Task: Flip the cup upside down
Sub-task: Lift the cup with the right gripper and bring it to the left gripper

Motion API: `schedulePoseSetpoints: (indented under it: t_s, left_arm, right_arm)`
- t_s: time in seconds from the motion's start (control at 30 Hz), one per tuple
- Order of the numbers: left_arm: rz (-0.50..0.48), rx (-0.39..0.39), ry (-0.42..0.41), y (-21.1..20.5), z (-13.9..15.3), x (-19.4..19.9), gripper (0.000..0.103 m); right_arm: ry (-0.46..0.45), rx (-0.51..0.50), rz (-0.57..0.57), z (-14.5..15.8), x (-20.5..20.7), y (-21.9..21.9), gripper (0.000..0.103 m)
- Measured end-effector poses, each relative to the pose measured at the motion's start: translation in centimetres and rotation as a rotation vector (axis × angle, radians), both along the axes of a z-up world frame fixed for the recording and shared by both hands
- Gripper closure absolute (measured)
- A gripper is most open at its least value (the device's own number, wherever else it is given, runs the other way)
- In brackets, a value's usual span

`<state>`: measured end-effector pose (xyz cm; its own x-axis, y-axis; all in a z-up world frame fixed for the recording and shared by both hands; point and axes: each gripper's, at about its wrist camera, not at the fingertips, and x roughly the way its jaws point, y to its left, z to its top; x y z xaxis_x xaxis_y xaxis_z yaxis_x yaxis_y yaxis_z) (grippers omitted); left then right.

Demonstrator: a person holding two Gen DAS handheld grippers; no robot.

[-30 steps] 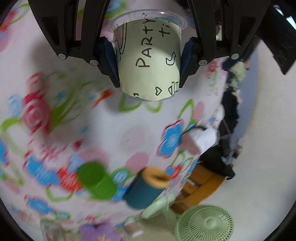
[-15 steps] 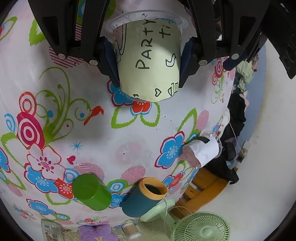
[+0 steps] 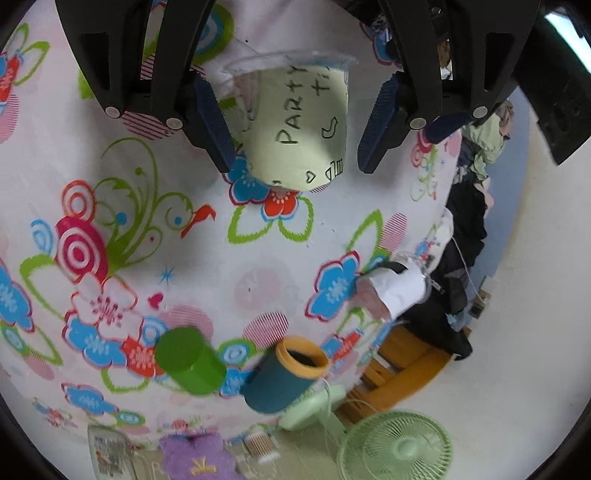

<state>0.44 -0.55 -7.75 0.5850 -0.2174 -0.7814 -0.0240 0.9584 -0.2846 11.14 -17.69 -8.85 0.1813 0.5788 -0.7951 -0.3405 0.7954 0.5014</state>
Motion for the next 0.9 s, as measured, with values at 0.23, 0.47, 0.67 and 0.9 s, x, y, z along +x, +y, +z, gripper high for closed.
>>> schedulePoseSetpoints:
  t_s: [0.23, 0.47, 0.67, 0.9]
  left_arm:
    - [-0.009, -0.03, -0.017, -0.8, 1.3, 1.3, 0.0]
    - [0.006, -0.073, 0.037, -1.9, 0.4, 4.9, 0.0]
    - [0.004, -0.098, 0.098, -3.0, -1.2, 6.2, 0.0]
    - [0.05, -0.1, 0.146, -3.4, -2.2, 7.8, 0.0]
  right_arm:
    - [-0.058, 0.016, -0.028, 2.0, -1.2, -2.8, 0.031]
    - [-0.093, 0.056, -0.128, 3.2, -2.3, -7.8, 0.031]
    - [-0.149, 0.089, -0.202, 4.9, -3.1, -11.6, 0.031]
    - [-0.128, 0.056, -0.17, 3.9, -3.5, -11.8, 0.031]
